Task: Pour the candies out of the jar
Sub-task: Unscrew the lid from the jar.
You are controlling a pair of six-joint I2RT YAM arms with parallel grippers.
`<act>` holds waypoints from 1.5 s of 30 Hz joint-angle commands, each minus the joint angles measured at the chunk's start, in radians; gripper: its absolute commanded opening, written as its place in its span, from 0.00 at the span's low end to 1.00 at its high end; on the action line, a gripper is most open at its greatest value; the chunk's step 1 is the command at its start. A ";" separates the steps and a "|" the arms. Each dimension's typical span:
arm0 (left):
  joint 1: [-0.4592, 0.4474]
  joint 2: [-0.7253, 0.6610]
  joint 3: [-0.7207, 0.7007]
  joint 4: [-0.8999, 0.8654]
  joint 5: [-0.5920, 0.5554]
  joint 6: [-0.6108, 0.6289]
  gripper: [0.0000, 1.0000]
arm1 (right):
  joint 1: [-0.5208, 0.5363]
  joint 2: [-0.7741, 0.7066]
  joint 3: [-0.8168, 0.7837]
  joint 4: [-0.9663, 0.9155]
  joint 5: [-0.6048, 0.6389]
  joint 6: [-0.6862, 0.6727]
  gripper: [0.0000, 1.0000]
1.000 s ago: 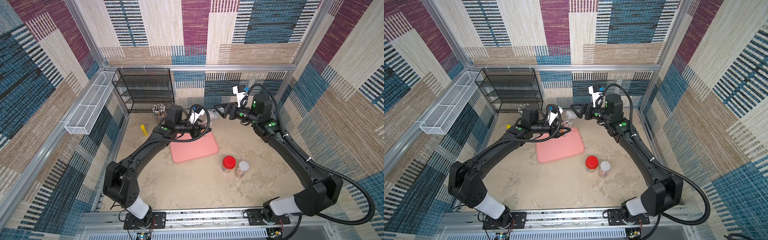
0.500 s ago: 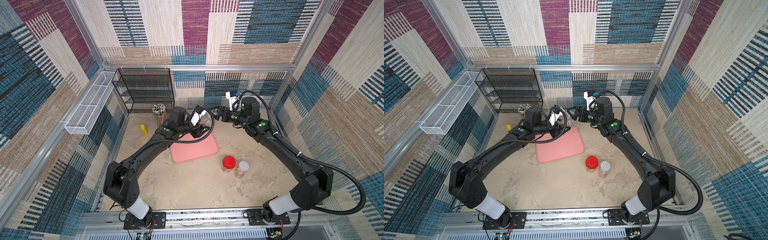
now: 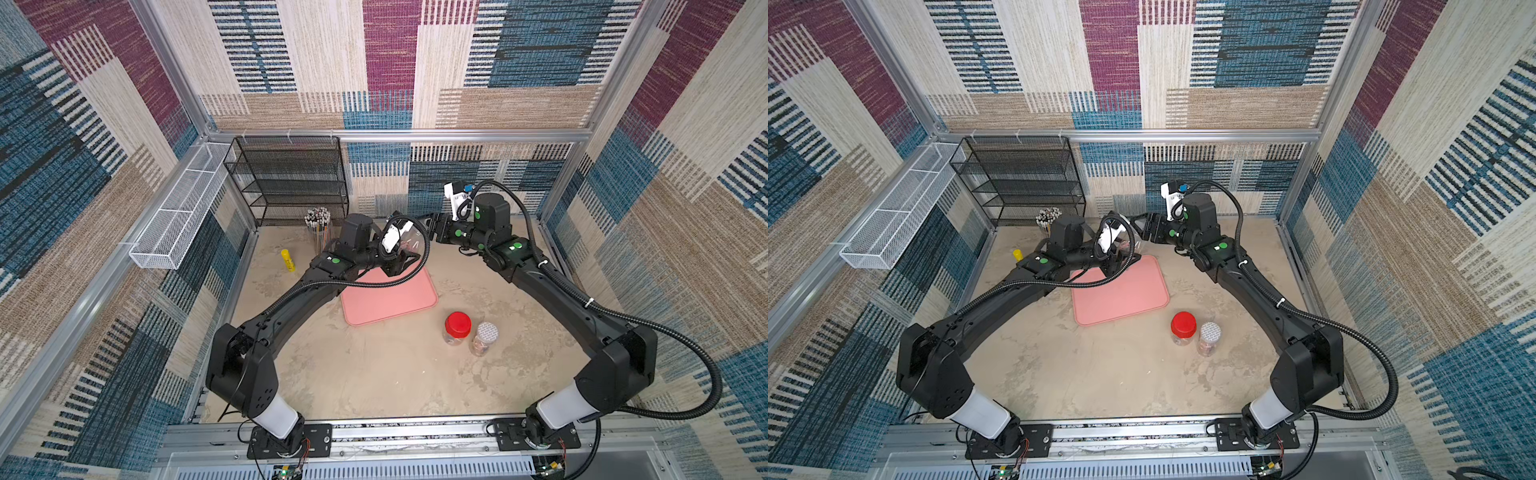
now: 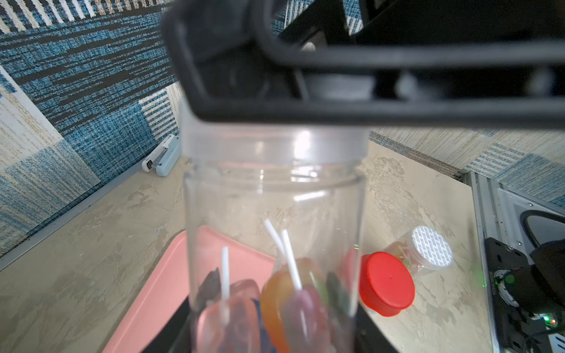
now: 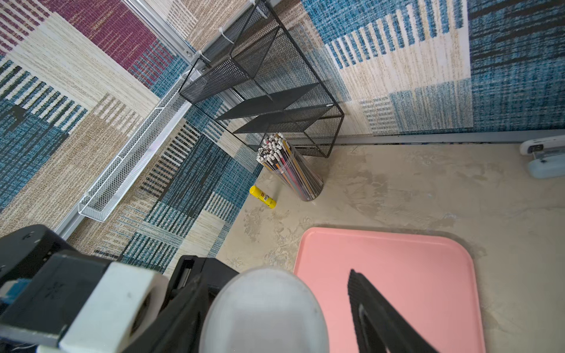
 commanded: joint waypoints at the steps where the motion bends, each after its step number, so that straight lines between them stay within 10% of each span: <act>1: -0.002 -0.004 0.002 0.014 -0.012 0.020 0.00 | 0.005 0.010 0.012 0.007 -0.014 -0.004 0.72; 15: 0.000 -0.003 -0.007 0.031 -0.001 0.001 0.00 | 0.012 -0.006 0.012 0.025 -0.024 -0.053 0.48; 27: 0.050 -0.005 0.071 0.008 0.678 -0.033 0.00 | -0.058 -0.138 -0.081 0.219 -0.602 -0.333 0.42; 45: 0.050 -0.005 0.075 -0.017 0.711 -0.036 0.00 | -0.094 -0.152 -0.029 0.138 -0.735 -0.433 0.41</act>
